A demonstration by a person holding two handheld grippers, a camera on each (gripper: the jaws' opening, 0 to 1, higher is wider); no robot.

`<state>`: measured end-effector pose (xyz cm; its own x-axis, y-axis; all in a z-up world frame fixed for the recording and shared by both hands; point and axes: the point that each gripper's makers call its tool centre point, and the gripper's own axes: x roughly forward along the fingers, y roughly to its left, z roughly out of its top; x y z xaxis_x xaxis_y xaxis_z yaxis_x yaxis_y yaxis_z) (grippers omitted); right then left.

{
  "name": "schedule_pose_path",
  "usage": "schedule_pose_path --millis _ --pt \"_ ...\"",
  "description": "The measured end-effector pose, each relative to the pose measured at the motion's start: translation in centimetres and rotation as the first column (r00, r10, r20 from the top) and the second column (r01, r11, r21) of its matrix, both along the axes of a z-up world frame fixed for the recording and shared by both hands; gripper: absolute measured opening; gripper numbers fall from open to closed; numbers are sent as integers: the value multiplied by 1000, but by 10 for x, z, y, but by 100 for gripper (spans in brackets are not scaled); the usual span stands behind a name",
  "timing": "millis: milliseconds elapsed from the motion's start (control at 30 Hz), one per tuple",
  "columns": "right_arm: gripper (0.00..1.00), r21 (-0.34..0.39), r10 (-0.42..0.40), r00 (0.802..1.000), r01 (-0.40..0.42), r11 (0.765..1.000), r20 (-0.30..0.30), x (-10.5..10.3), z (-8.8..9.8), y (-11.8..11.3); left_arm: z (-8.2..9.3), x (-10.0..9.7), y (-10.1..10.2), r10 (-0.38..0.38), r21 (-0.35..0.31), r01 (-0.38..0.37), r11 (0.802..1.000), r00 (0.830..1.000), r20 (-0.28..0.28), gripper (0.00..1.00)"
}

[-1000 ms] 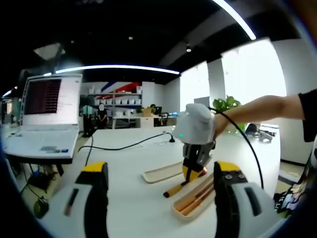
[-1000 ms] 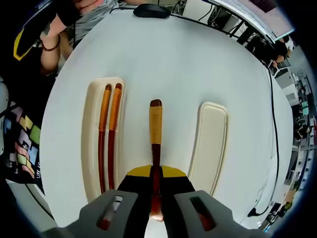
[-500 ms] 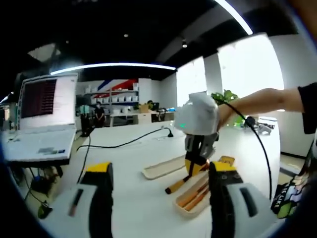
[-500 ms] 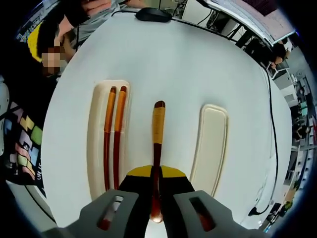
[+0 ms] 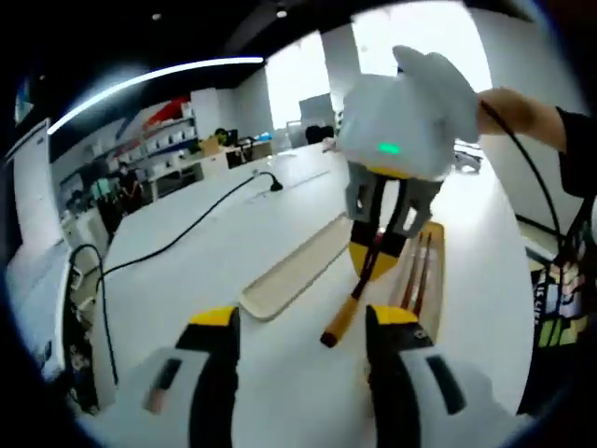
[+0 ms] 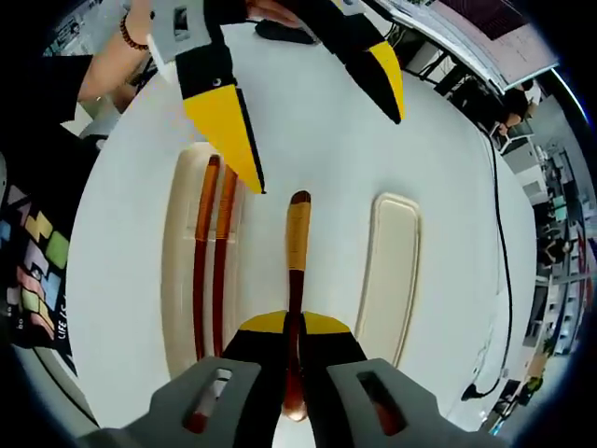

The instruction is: Arrange the utensils inside the cutlery case until each visible utensil rests in its matching compartment.

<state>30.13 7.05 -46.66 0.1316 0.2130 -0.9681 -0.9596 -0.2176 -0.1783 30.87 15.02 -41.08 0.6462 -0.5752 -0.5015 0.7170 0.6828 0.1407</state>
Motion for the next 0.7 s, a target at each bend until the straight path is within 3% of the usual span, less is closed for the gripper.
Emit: schedule_pose_path --millis 133,200,300,500,633,700 --pt "0 14 4 1000 -4 1000 5 0 1 2 -11 2 -10 -91 66 96 993 994 -63 49" --pt "1 22 9 1000 -9 1000 13 -1 1 2 -15 3 -13 -129 91 135 987 989 -67 49" --pt "1 36 8 1000 -9 999 19 0 1 3 -21 1 -17 -183 131 192 973 980 -77 41" --pt "1 50 8 999 -9 999 31 1 1 2 -30 -1 -25 -242 152 260 954 962 -131 36" --pt "1 56 12 999 -14 998 39 1 1 3 -42 -4 -29 -277 212 316 925 942 -191 33" --pt "1 60 13 999 -16 998 41 1 2 3 -44 -1 -31 -277 207 316 926 941 -196 31"
